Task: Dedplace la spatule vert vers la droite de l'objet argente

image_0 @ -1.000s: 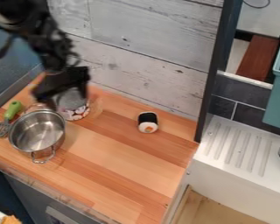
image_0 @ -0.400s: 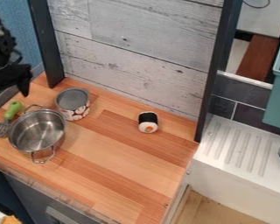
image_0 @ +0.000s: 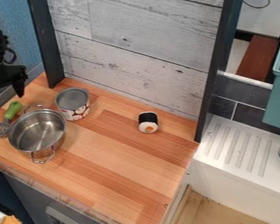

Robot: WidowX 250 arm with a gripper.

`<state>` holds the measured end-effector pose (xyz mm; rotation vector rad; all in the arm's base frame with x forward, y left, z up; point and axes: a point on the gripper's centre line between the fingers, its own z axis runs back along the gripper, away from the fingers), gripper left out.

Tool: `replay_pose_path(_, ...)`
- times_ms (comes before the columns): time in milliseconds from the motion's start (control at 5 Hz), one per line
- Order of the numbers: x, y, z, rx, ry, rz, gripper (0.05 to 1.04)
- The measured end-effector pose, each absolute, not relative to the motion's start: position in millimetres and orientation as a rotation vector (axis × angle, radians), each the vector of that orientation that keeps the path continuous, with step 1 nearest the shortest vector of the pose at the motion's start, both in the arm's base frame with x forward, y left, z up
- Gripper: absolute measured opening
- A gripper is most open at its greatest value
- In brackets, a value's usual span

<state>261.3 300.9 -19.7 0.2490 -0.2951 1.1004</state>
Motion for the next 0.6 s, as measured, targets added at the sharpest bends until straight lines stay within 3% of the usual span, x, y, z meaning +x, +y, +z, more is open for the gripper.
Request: replay_pose_path(600, 275, 275, -37, 0.078, -0.283, 0.834, 1.0)
